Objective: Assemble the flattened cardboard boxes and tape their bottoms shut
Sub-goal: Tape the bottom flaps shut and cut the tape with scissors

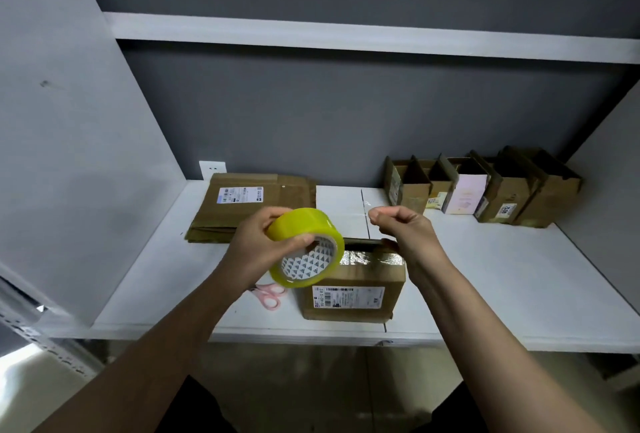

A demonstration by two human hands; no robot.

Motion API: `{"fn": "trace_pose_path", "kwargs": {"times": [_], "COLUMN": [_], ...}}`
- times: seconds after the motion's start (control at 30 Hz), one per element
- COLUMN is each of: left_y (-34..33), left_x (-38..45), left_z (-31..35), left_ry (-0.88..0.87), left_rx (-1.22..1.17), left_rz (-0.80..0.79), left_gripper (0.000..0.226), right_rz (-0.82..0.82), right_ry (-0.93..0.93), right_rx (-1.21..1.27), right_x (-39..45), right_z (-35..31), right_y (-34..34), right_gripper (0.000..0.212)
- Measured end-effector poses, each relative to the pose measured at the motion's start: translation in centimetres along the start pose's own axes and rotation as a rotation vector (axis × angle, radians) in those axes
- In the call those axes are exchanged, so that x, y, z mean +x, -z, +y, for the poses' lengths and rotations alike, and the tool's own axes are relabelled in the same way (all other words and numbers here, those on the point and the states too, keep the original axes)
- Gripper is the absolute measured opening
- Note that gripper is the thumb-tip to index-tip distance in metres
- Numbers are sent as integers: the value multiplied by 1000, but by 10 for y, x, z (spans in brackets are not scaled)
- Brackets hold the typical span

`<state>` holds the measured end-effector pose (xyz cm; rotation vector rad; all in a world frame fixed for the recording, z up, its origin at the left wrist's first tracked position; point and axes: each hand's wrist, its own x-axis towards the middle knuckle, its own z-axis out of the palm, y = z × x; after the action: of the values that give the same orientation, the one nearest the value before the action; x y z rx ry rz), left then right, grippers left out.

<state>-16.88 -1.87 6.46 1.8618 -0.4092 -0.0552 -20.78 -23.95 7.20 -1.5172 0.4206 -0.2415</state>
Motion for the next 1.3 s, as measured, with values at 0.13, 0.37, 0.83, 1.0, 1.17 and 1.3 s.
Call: {"fn": "trace_pose_path", "kwargs": {"times": [0.13,0.37,0.83,1.0,1.17,1.3], "left_y": [-10,-5,13,15,16,15], "left_x": [-12,-13,12,0,-8,-6], "left_z": [-1,3,2,10,12,10], "left_ry": [-5,-424,-90,-182,-242,-306], "left_rx": [-136,297,796,297,208,459], "left_rz": [126,115,-89,13,-26,-99], "left_gripper": [37,50,65,52,48,56], "right_rz": [39,73,223,294,279,293], "right_ry": [-14,87,330,246,169,226], "right_rx": [37,-113,-214,-195,-200,-209], "right_x": [1,4,-3,4,5,1], "right_z": [-1,0,-17,-8,-5,-6], "right_y": [-6,-5,16,31,37,41], "right_gripper": [8,12,16,8,8,7]}}
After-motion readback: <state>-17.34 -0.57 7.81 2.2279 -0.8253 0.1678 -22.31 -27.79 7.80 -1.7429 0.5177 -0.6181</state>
